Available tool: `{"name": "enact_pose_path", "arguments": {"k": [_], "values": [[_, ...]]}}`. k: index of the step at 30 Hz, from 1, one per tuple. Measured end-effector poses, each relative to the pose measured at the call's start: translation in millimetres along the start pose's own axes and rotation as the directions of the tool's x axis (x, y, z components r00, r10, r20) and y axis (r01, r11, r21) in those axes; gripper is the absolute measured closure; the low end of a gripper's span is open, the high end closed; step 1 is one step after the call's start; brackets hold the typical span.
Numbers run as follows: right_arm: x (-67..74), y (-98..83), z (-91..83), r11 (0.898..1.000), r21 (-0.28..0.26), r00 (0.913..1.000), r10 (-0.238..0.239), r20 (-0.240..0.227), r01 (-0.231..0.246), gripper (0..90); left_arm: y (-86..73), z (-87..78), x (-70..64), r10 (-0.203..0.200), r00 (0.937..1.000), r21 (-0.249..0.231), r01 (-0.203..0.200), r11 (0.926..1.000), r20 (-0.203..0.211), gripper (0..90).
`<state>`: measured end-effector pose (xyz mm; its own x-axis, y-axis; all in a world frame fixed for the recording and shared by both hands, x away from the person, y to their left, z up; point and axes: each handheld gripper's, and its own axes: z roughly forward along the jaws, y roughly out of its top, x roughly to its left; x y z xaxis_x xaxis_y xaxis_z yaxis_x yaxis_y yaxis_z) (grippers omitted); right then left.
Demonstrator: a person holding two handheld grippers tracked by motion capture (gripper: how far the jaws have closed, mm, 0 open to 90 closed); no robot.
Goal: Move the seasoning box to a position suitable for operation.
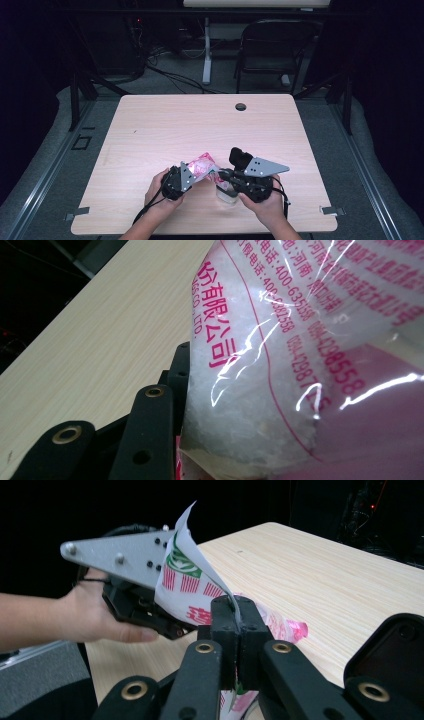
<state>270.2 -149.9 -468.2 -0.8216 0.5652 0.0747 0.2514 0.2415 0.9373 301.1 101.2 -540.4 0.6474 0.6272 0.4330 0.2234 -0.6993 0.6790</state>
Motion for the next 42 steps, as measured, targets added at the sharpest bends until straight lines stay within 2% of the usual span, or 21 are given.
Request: {"name": "enact_pose_path", "arguments": {"k": [14,23,25,34,42], "values": [[-2.3,-6.9,-2.0,0.999,0.020,0.9989,-0.033,0.032,0.033,90.0,4.8,-1.8,4.4,-0.015,0.9984,-0.003,0.015,0.9999,-0.054,64.2],[-11.7,-9.2,-8.9,1.000,0.024,0.9988,-0.020,0.044,0.019,90.0,14.7,-0.8,3.8,-0.016,0.9958,-0.017,0.015,0.9997,-0.090,64.3],[-12.5,-9.5,-10.2,1.000,0.023,0.9987,-0.019,0.047,0.017,90.0,16.8,-1.8,3.7,-0.011,0.9944,-0.021,0.009,0.9998,-0.105,64.3],[-15.7,-17.1,-17.3,0.999,0.036,0.9973,-0.019,0.070,0.016,90.0,23.4,-2.2,-2.4,0.060,0.9838,-0.028,-0.065,0.9975,-0.169,64.4],[-15.8,-23.3,-21.0,0.999,0.048,0.9954,-0.023,0.093,0.018,90.0,26.5,-2.7,-6.0,0.087,0.9778,-0.032,-0.094,0.9950,-0.191,64.4]]}}
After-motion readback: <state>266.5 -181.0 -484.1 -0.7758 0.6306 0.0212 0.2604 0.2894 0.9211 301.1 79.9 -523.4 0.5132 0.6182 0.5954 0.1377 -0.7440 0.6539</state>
